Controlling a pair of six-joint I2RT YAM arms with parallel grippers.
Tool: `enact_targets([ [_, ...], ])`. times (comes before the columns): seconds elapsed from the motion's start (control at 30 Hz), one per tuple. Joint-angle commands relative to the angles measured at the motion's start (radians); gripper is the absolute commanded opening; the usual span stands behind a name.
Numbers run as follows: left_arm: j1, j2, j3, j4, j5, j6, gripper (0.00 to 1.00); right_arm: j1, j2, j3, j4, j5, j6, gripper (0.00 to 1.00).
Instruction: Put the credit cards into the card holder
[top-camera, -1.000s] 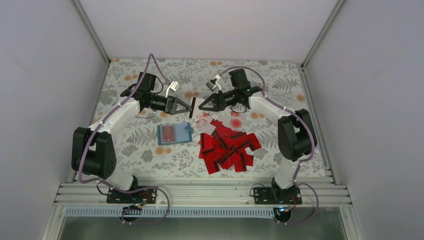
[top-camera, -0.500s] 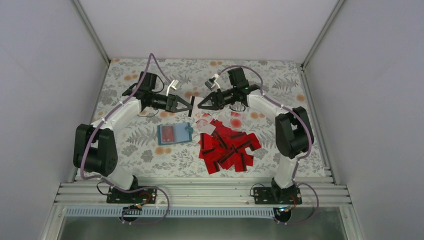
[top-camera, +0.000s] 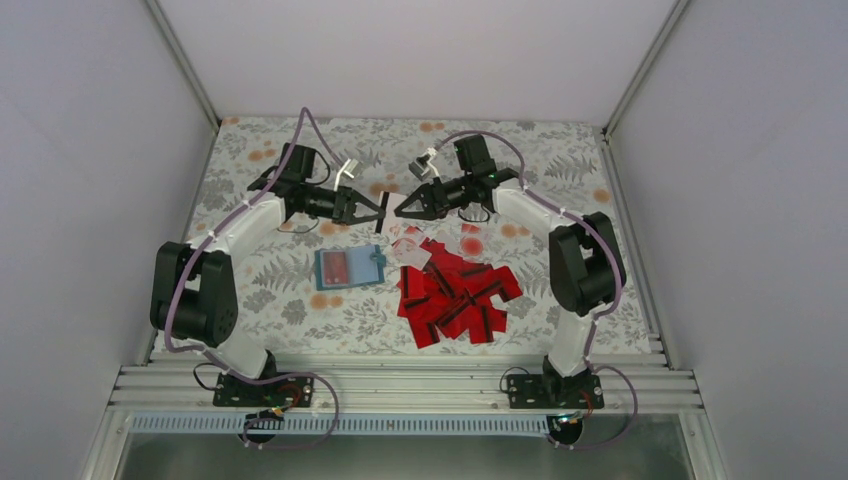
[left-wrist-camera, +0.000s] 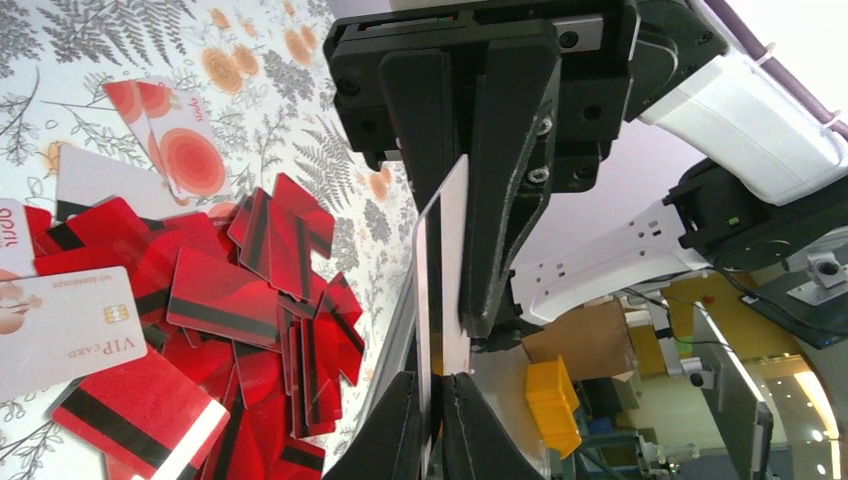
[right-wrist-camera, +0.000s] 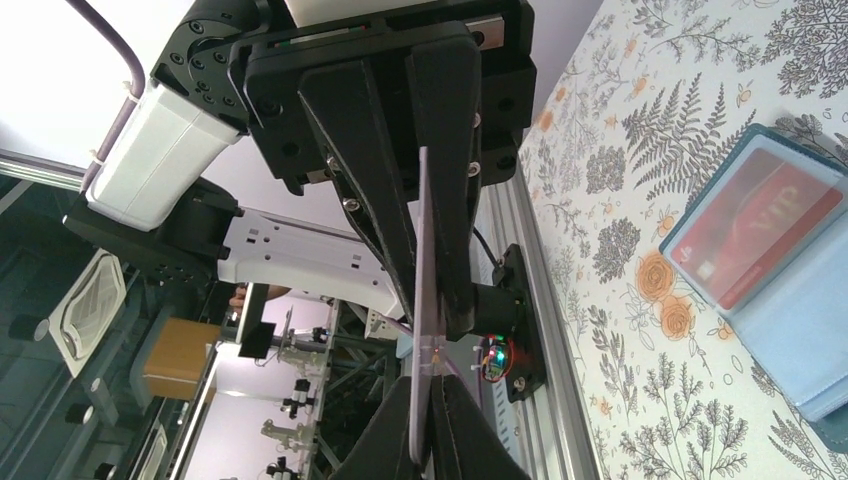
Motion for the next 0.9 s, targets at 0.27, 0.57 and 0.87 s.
enact_targets([
  [0.27, 0.032, -0.066, -0.094, 0.041, -0.121, -0.082, 0.02, 0.017, 0.043, 0.076, -0.108, 0.059, -0.044, 0.30],
  [0.57, 0.176, -0.238, -0.348, -0.044, -0.338, -0.084, 0.02, 0.023, 0.049, 0.047, -0.155, 0.239, -0.029, 0.49],
  [0.87, 0.204, -0.279, -0.407, -0.158, -0.514, -0.031, 0.02, 0.092, 0.095, 0.054, -0.201, 0.320, -0.045, 0.48],
])
